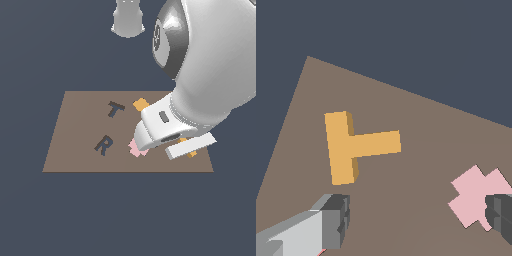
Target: Insert a designated object into the corresponding slot on a board.
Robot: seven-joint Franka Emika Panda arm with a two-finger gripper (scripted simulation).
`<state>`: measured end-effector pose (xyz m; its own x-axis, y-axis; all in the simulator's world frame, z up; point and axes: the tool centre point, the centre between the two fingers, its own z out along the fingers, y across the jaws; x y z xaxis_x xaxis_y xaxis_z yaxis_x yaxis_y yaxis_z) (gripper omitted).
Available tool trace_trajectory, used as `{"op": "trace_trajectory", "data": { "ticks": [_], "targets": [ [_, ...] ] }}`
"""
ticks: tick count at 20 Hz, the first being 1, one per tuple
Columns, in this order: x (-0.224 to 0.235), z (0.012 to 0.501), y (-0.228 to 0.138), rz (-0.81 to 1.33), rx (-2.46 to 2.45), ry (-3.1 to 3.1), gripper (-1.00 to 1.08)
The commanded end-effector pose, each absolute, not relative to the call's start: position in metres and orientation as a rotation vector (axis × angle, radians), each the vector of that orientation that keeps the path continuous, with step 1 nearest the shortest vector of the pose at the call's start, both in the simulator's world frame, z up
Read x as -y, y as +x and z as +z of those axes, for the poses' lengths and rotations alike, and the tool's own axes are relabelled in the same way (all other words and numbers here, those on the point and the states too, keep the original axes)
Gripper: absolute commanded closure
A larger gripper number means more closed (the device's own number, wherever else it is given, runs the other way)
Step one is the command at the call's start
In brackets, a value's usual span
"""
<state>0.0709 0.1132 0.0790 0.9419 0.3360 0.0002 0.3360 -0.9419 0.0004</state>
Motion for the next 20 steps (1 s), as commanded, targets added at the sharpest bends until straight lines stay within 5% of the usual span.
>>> {"op": "trace_trajectory", "data": {
  "ticks": [1,20],
  "targets": [
    [-0.127,0.07,0.078,0.002,-0.593,3.085,-0.92],
    [-0.158,0.04,0.088,0.0,-0.713,3.06,-0.92]
  ]
}}
